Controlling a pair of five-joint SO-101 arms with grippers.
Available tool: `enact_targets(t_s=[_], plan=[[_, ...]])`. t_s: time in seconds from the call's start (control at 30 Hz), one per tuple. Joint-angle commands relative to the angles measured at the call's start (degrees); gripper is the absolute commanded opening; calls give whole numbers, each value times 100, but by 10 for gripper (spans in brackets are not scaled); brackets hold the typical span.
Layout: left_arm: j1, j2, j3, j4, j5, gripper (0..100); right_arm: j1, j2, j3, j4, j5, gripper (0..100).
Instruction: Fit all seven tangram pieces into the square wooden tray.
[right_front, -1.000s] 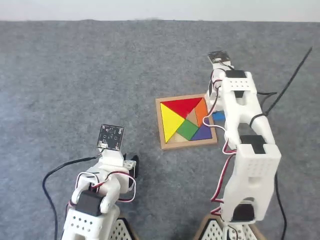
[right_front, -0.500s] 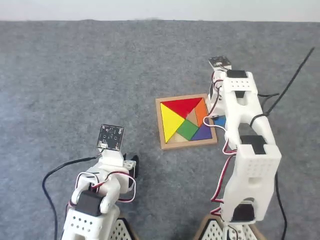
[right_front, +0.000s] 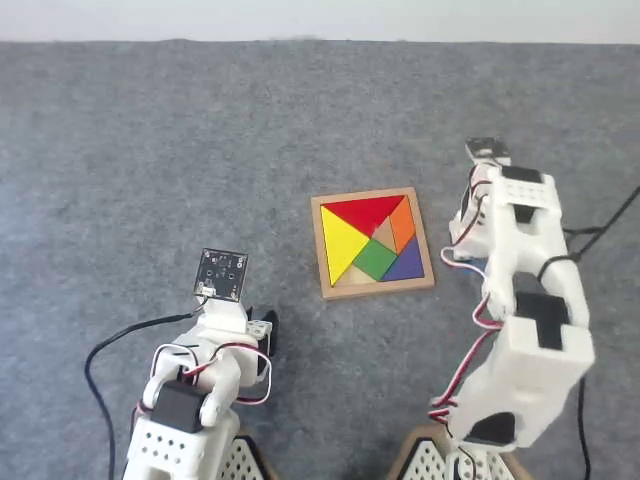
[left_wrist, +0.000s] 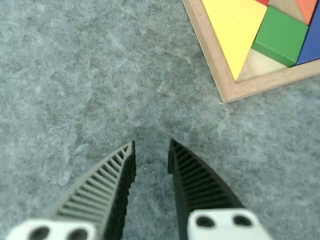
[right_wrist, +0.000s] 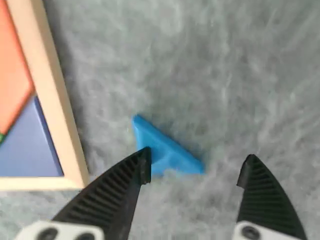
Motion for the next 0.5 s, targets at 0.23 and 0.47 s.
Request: enact_targets(t_s=[0.23, 0.47], plan=[[9, -97, -66, 9, 35, 105, -382, -1156, 220, 725, 2734, 293], [9, -97, -66, 9, 35, 105, -233, -593, 185, 251, 3833, 292]])
